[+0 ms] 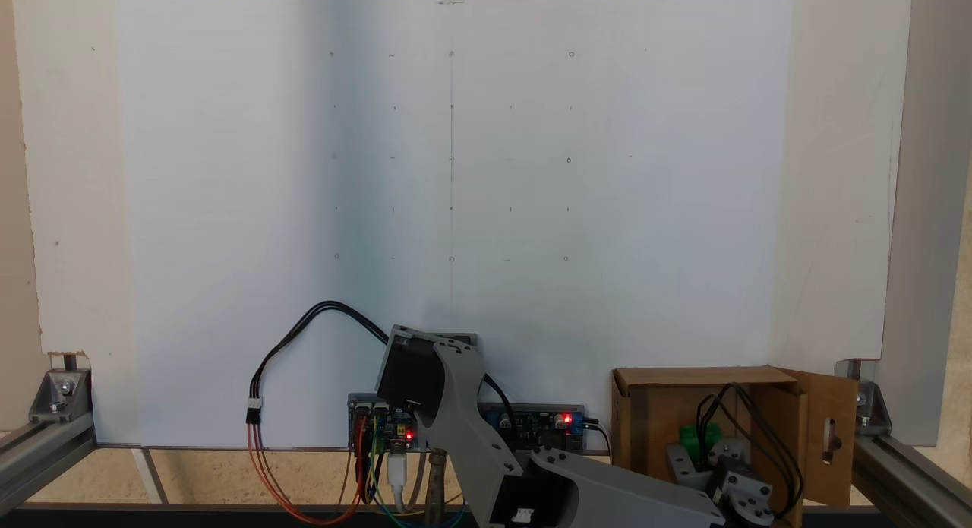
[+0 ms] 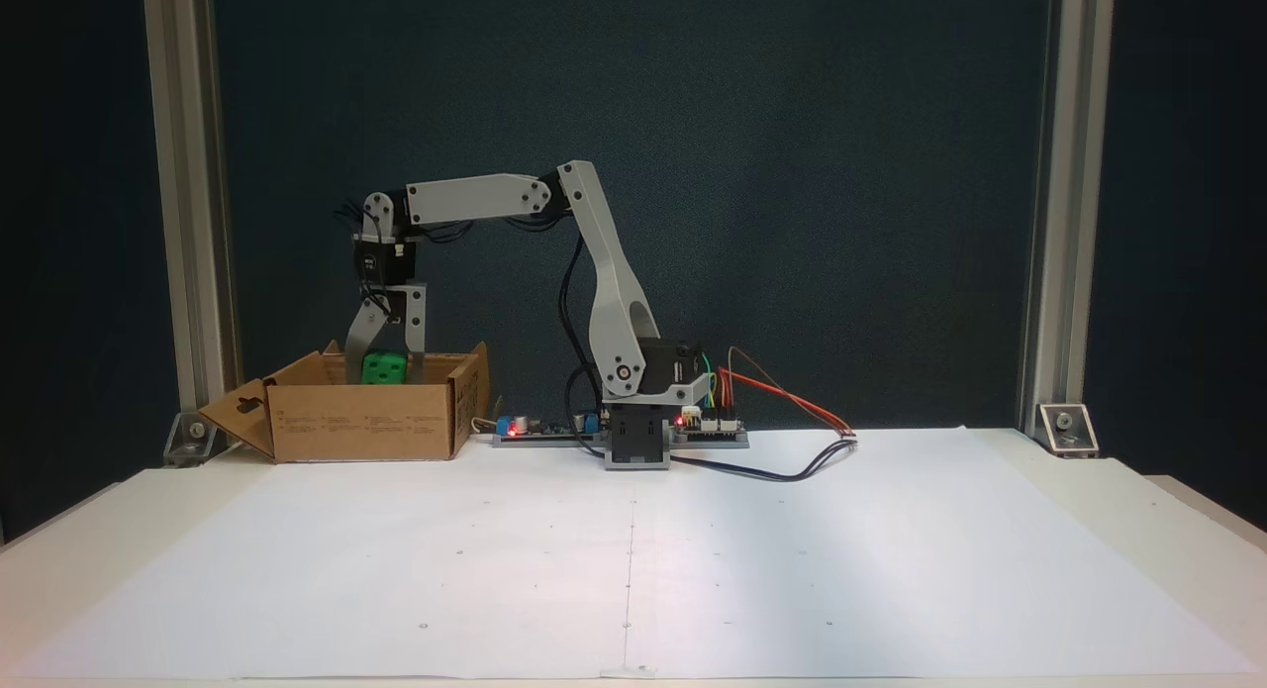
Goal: Grasp a green dice and put it in the bin.
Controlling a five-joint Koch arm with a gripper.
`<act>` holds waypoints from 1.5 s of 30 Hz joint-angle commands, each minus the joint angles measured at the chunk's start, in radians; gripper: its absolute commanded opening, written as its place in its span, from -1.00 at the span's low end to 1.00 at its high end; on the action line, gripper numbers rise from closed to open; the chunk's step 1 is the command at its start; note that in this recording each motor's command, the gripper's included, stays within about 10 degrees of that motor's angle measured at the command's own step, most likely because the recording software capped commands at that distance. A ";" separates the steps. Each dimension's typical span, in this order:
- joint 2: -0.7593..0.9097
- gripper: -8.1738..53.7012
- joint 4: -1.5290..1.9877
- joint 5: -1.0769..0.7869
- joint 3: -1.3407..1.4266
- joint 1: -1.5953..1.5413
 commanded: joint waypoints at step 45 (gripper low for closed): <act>1.026 0.70 -0.550 0.540 0.560 -1.881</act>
